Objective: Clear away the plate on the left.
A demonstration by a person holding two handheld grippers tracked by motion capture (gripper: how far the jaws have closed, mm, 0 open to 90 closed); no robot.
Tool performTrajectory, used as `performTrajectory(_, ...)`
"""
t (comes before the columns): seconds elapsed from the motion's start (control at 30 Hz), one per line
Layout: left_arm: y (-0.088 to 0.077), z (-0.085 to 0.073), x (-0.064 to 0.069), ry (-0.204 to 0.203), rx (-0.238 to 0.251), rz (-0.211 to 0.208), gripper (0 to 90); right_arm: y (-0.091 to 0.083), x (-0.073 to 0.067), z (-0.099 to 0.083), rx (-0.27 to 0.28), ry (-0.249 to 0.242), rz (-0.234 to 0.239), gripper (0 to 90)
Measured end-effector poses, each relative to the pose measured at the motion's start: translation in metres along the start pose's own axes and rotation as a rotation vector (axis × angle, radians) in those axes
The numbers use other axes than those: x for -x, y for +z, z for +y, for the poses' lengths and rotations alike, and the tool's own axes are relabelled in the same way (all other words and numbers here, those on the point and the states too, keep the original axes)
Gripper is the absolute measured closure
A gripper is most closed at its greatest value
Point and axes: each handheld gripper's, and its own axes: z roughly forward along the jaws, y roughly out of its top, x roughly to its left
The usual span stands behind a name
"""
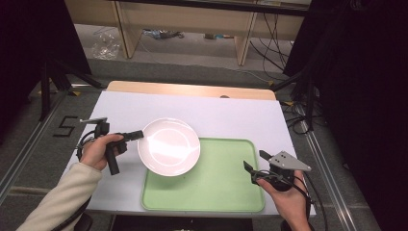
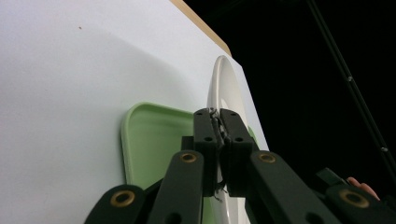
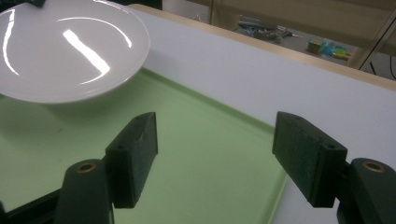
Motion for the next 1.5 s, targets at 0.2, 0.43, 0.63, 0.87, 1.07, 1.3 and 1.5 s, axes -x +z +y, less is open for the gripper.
performTrajectory(0.2, 0.001, -0.001, 0.001, -0.005, -0.003, -0.002, 85.8, 0.0, 0.0, 0.0, 0.0, 0.0, 0.0, 31.9)
performTrajectory(0.43, 0.003, -0.002, 0.001, 0.002, -0.014, -0.006, 85.8, 0.0, 0.0, 0.0, 0.002, 0.0, -0.001, 31.9)
performTrajectory(0.63, 0.004, -0.003, 0.002, 0.004, -0.014, 0.001, 85.7, 0.0, 0.0, 0.0, 0.003, -0.001, -0.002, 31.9)
performTrajectory(0.87, 0.007, -0.004, 0.003, 0.004, -0.021, 0.0, 85.7, 0.0, 0.0, 0.0, 0.002, 0.001, 0.0, 31.9)
performTrajectory(1.07, 0.008, -0.005, 0.004, 0.007, -0.025, 0.002, 85.7, 0.0, 0.0, 0.0, 0.002, 0.001, 0.0, 32.0)
performTrajectory(1.3, 0.01, -0.007, 0.004, 0.013, -0.032, 0.02, 85.6, 0.0, 0.0, 0.0, 0.002, 0.002, 0.001, 32.0)
performTrajectory(1.5, 0.014, -0.009, 0.006, 0.021, -0.05, 0.013, 85.7, 0.0, 0.0, 0.0, 0.006, -0.003, -0.003, 32.0)
